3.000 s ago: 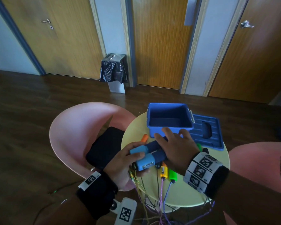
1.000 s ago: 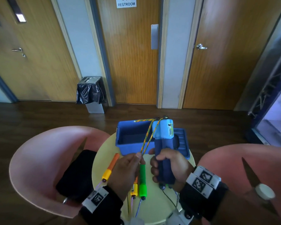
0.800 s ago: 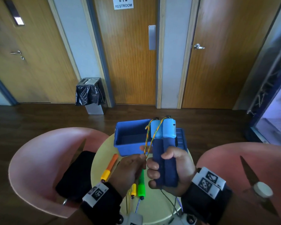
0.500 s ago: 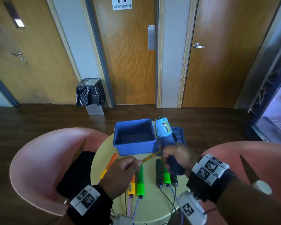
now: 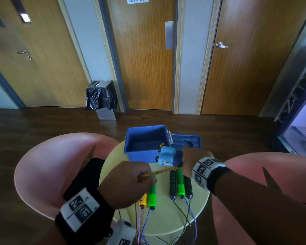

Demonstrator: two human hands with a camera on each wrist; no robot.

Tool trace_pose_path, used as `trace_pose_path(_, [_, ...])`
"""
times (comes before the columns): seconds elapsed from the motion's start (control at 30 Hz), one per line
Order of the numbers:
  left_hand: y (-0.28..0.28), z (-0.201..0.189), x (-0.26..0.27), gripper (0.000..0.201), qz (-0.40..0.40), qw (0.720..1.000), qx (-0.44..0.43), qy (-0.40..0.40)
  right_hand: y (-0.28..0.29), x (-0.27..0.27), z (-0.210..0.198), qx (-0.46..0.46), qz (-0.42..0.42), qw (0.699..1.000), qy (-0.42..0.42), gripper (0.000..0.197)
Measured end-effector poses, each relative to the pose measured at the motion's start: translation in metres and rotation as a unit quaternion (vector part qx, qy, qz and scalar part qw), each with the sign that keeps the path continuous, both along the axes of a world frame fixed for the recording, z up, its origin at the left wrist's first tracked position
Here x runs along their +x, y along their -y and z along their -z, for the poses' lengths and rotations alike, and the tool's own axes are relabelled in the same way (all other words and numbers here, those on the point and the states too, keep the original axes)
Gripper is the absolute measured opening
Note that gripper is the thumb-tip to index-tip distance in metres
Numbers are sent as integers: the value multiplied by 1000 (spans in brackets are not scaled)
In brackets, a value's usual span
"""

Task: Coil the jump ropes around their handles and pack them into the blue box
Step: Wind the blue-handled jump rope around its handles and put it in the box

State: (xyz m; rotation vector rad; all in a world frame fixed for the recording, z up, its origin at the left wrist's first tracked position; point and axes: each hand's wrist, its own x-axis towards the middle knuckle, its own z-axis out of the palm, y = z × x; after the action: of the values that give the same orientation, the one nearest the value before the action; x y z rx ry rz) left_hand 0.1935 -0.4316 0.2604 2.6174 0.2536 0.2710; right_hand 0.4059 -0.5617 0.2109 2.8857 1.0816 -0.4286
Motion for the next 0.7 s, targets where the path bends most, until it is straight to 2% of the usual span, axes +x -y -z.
trace_pose_path(0.1, [-14,-11,12,35,-15,999,37,11,-3,-18,0,-25,-73,995,69,24])
trace_pose_path(0.2, [-34,-14,25,33,-6,999,45,14,-2,-38,3,-76,-176,976,108,29])
trace_pose_path(0.33, [-60,-12,39,31,6,997,77,-23,8,-66,-1,-54,-254,960,102,32])
trace_pose_path(0.43, [-70,-6,45,33,13,998,41,-41,15,-83,-13,-22,-276,956,101,34])
trace_pose_path(0.53, [-78,4,49,36,17,998,-31,-56,19,-89,-26,8,-301,948,101,36])
trace_pose_path(0.7, [-73,13,51,34,26,992,-107,-63,28,-95,-50,48,-317,945,66,30])
